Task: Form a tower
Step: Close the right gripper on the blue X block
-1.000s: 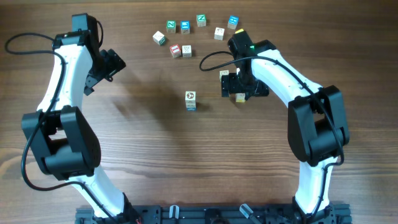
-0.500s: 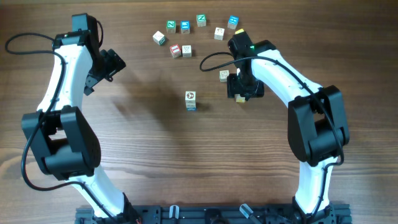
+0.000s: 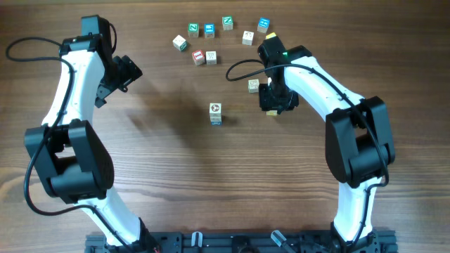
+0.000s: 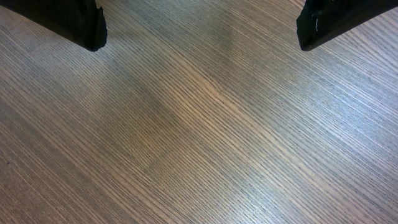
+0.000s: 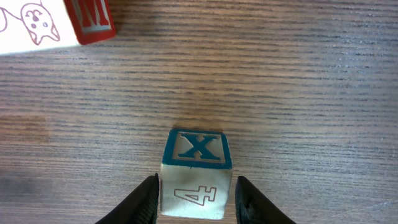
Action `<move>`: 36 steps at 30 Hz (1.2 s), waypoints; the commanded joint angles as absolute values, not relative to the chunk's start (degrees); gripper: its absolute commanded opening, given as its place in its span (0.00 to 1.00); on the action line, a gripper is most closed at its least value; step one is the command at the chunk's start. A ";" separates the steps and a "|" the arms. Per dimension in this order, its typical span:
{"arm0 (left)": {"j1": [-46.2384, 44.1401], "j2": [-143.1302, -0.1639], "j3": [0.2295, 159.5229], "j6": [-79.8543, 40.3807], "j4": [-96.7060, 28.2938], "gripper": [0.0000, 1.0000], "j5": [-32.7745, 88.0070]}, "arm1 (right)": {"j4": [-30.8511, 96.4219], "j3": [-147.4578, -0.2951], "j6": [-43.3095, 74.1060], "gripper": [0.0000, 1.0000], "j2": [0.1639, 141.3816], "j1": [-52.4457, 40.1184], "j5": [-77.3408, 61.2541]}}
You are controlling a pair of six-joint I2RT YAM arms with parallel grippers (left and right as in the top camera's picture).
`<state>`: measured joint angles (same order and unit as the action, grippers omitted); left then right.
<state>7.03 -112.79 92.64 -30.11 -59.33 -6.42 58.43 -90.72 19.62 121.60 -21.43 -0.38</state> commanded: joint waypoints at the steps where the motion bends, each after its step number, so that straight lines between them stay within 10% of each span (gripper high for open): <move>1: 7.09 -111.11 93.54 -30.06 -59.33 1.00 -7.18 | 57.69 -90.24 19.70 0.39 121.51 -21.52 -0.67; 20: 7.09 -111.11 93.54 -30.06 -59.33 1.00 -7.18 | 56.58 -90.24 19.66 0.53 121.51 -21.52 -0.89; 36: 7.09 -111.11 93.54 -30.06 -59.33 1.00 -7.18 | 53.93 -87.99 19.79 0.46 121.38 -21.52 -0.89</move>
